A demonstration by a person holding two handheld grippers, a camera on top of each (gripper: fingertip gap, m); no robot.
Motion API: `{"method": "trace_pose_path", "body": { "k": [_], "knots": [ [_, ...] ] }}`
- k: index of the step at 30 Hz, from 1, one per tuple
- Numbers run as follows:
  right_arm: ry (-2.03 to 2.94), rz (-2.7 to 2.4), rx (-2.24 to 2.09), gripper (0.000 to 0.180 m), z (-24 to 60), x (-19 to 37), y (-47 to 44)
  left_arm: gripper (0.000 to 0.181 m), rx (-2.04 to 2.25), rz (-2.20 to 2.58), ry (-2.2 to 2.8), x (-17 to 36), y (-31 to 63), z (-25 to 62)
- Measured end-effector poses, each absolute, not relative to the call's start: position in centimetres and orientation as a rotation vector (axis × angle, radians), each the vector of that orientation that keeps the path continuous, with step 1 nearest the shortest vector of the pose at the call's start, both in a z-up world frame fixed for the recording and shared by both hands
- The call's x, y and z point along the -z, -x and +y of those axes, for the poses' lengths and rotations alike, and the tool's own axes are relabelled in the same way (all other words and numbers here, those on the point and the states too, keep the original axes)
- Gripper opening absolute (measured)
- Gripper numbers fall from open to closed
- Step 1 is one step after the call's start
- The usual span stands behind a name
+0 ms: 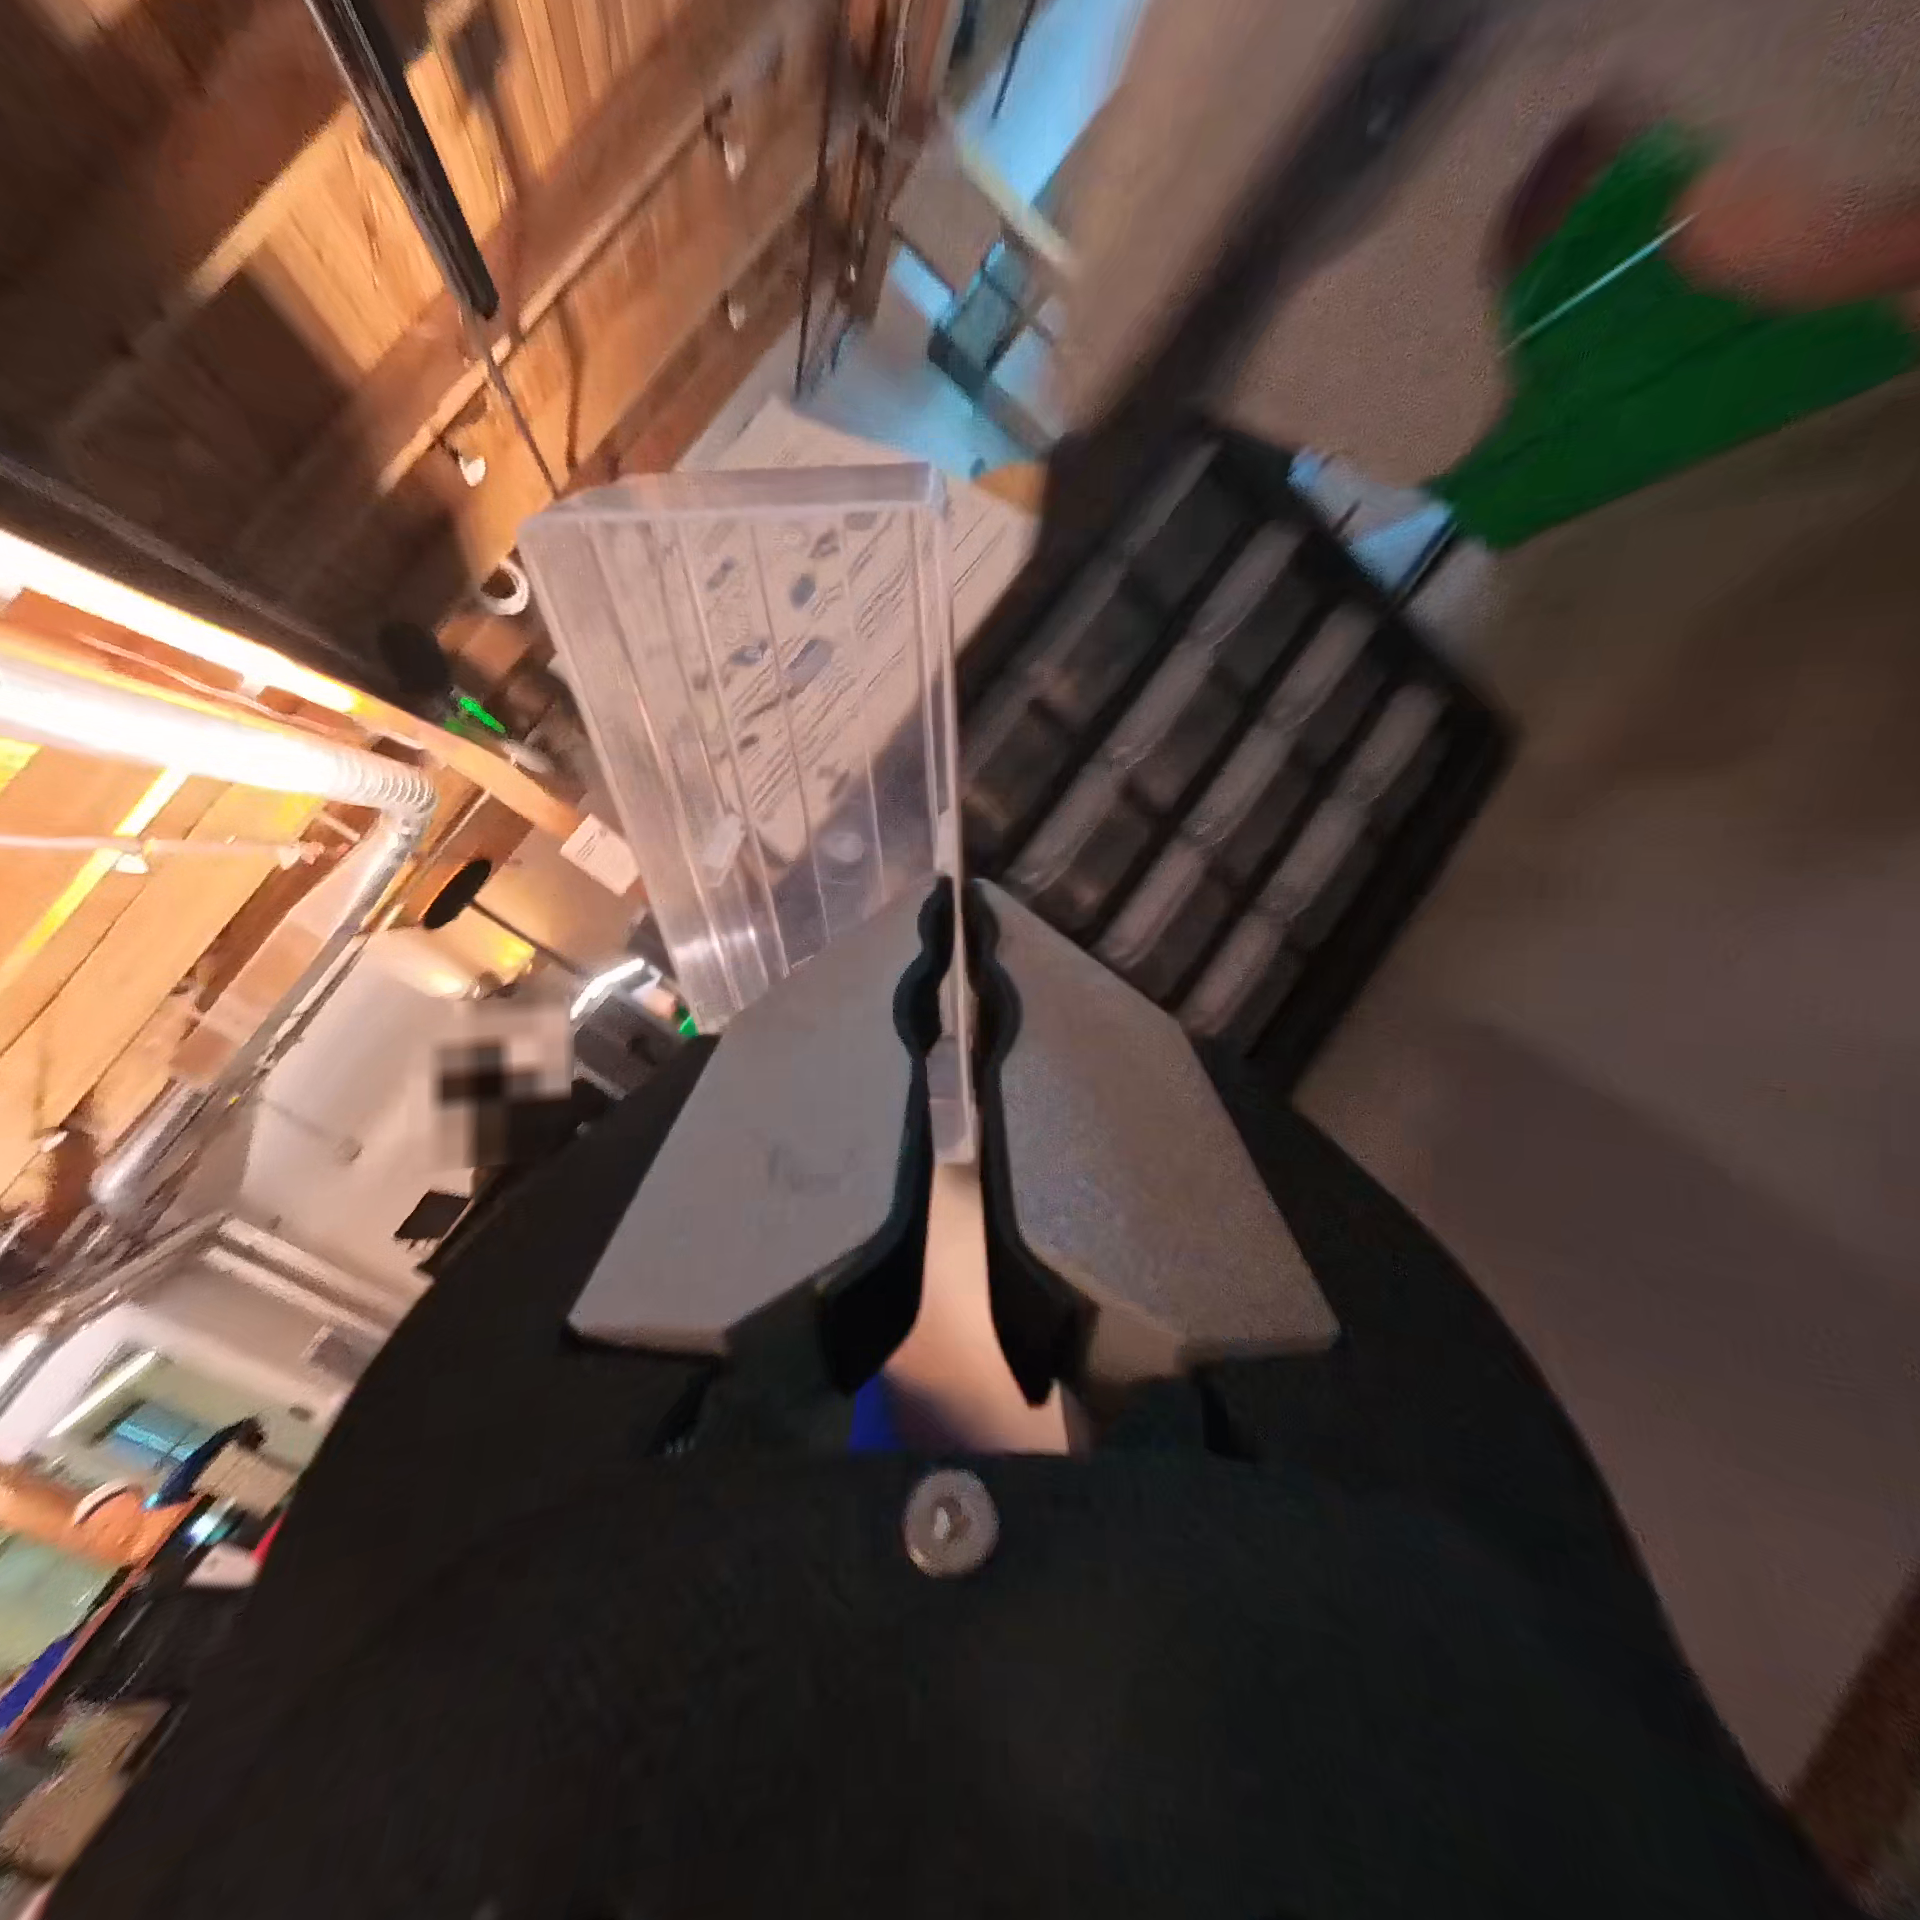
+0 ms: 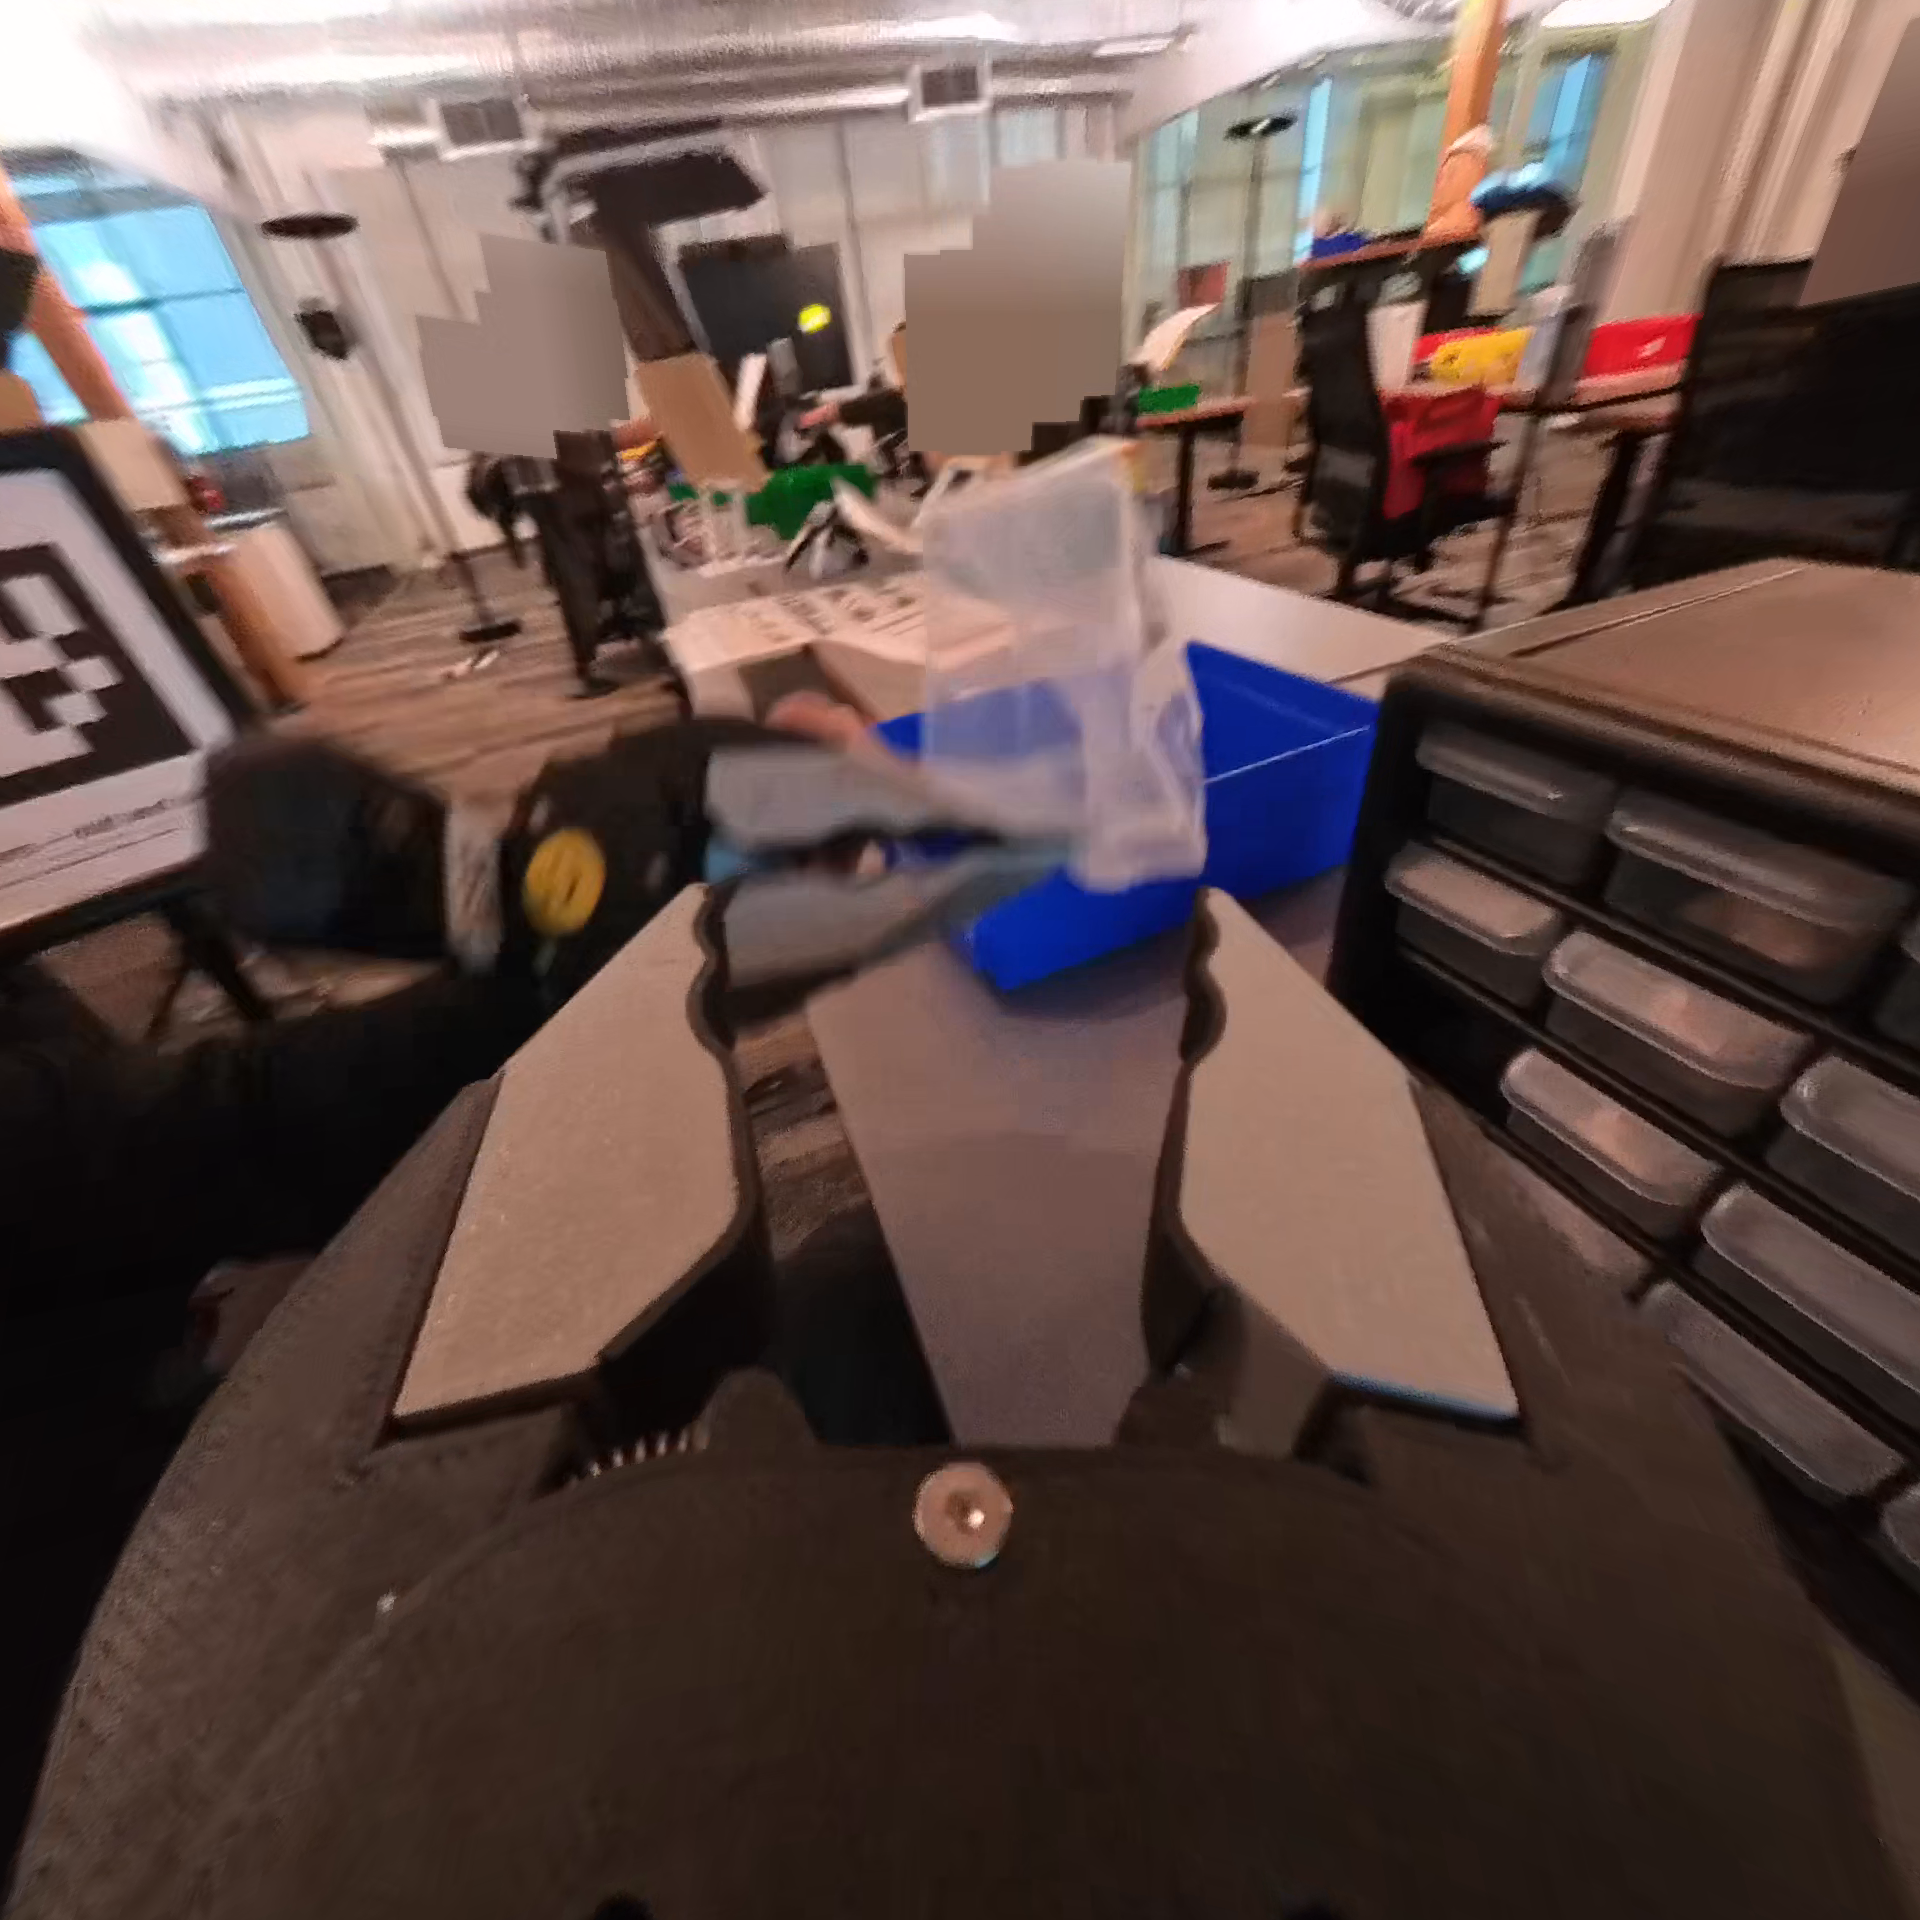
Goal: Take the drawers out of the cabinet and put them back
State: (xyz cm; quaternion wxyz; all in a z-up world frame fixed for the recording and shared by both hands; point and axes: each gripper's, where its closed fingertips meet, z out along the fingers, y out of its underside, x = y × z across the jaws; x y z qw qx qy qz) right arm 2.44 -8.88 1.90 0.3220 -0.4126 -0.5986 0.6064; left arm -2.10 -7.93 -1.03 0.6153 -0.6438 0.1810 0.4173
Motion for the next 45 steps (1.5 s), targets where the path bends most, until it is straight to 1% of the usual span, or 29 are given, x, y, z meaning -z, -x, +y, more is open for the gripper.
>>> {"method": "trace_pose_path", "body": {
  "k": [1,3,5,6,8,11,14,16,18,20,22,27,28,30,31,33,34,35,37,39,40,42,43,45],
  "knots": [
    [1.095,-1.532,-1.563,0.086,-8.5,-2.0,-2.3,0.0,-0.959,0.428,1.453,2.0,0.6,-7.3],
    [1.087,-1.535,-1.514,0.08,-8.3,-1.4,-2.4,0.0,-0.998,0.451,1.408,3.8,-1.4,-6.5],
    [1.12,-1.583,-1.441,0.053,-7.8,0.1,-2.3,0.0,-1.045,0.502,1.388,5.2,-2.9,-5.8],
    [1.129,-1.601,-1.424,0.052,-7.5,0.6,-2.3,0.0,-1.1,0.557,1.382,5.7,-3.3,-5.4],
    [1.141,-1.622,-1.405,0.05,-6.7,1.0,-2.2,0.0,-1.152,0.566,1.381,5.9,-3.1,-4.9],
    [1.168,-1.614,-1.398,0.046,-5.1,0.9,-2.3,0.0,-1.033,0.519,1.406,5.9,-3.3,-4.6],
    [1.225,-1.531,-1.437,0.045,-2.0,0.2,-2.9,0.018,-0.996,0.57,1.284,4.4,-4.7,-5.8],
    [1.279,-1.486,-1.472,0.046,0.6,0.0,-3.5,0.03,-1.121,0.637,1.162,3.3,-4.7,-6.9],
    [1.333,-1.518,-1.581,0.045,1.7,0.1,-4.5,0.041,-1.331,0.715,1.112,3.6,-3.2,-7.2],
    [1.37,-1.514,-1.713,0.042,2.3,-0.3,-5.4,0.047,-1.498,0.84,1.108,5.5,-1.8,-6.7],
    [1.422,-1.511,-1.823,0.045,2.7,-0.1,-6.0,0.052,-1.61,0.909,1.067,6.7,-1.3,-6.3],
    [1.519,-1.561,-2.203,0.045,1.6,1.1,-6.6,0.056,-1.624,0.985,0.896,6.7,-4.4,-6.2],
    [1.506,-1.559,-2.298,0.045,1.3,1.0,-6.6,0.061,-1.631,0.997,0.863,6.7,-4.9,-6.2],
    [1.5,-1.577,-2.414,0.045,1.2,1.3,-6.8,0.062,-1.648,0.998,0.831,6.6,-5.1,-6.4],
    [1.51,-1.587,-2.44,0.045,1.3,1.7,-6.8,0.058,-1.654,0.996,0.829,6.5,-4.9,-6.5],
    [1.534,-1.601,-2.501,0.045,1.2,2.2,-6.8,0.058,-1.668,0.993,0.815,6.3,-5.0,-6.6],
    [1.541,-1.604,-2.521,0.045,0.9,2.5,-6.7,0.054,-1.662,1.006,0.807,6.4,-5.4,-6.6],
    [1.554,-1.604,-2.524,0.045,0.7,2.7,-6.4,0.05,-1.65,1.022,0.786,6.5,-6.0,-6.6],
    [1.574,-1.607,-2.534,0.045,0.1,3.2,-5.7,0.051,-1.636,1.07,0.762,7.2,-7.1,-6.4],
    [1.595,-1.603,-2.538,0.044,-0.2,3.7,-5.1,0.049,-1.609,1.131,0.768,8.2,-7.8,-6.3],
    [1.611,-1.595,-2.541,0.044,-0.2,4.0,-4.8,0.052,-1.605,1.15,0.8,8.6,-7.8,-6.2],
    [1.641,-1.562,-2.547,0.044,0.2,4.7,-4.2,0.046,-1.537,1.137,0.932,9.0,-7.6,-6.1],
    [1.656,-1.549,-2.532,0.045,0.4,5.2,-3.9,0.046,-1.463,1.129,0.992,9.0,-7.7,-6.2],
    [1.724,-1.533,-2.405,0.047,1.3,6.4,-3.1,0.045,-1.361,1.099,1.117,9.1,-7.2,-6.1]
  ]
}}
